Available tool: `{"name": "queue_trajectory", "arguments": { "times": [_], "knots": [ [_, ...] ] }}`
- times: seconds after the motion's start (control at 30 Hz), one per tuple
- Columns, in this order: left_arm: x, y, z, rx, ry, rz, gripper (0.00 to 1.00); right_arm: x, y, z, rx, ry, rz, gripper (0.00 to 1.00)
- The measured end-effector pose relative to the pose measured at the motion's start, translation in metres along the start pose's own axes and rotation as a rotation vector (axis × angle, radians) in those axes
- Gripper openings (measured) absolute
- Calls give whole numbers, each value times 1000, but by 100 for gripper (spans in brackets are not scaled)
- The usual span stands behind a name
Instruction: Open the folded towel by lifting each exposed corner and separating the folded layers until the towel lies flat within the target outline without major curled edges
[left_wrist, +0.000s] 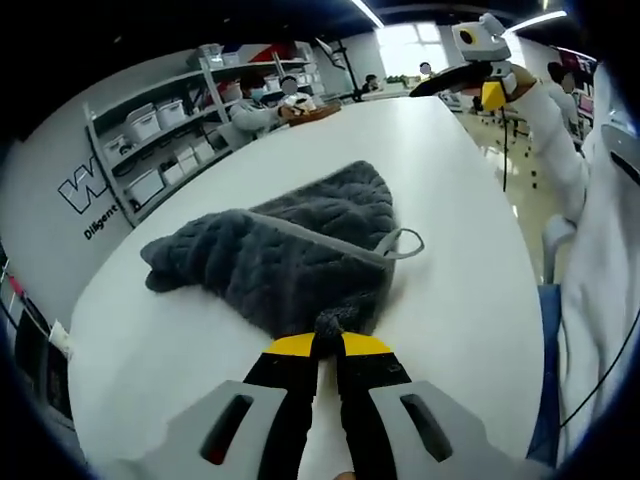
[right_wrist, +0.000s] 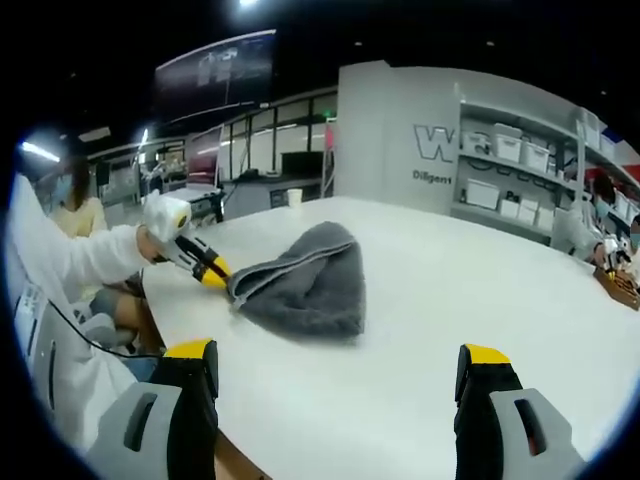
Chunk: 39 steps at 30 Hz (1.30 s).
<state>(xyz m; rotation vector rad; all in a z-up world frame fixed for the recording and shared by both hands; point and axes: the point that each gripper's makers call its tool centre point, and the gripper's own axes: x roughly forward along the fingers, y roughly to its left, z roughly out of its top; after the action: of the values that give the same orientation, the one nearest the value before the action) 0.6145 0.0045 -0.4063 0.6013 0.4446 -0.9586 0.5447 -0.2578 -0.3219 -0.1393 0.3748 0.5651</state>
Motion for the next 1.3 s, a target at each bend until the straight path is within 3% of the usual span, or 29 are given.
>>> {"name": "queue_trajectory", "arguments": {
  "times": [0.5, 1.0, 1.17, 1.3],
  "knots": [
    [-34, 34, -39, -65, 61, 119, 7, 7, 3, -4, -5, 29, 20, 99],
    [-49, 58, -57, -135, 93, 210, 6, 10, 7, -4, -6, 36, 34, 99],
    [-54, 56, -54, -161, 56, 225, 8, 9, 7, -2, -2, 28, 35, 99],
    [-65, 56, -51, -245, -13, 244, 12, 8, 7, 0, 2, 14, 36, 99]
  ]
}}
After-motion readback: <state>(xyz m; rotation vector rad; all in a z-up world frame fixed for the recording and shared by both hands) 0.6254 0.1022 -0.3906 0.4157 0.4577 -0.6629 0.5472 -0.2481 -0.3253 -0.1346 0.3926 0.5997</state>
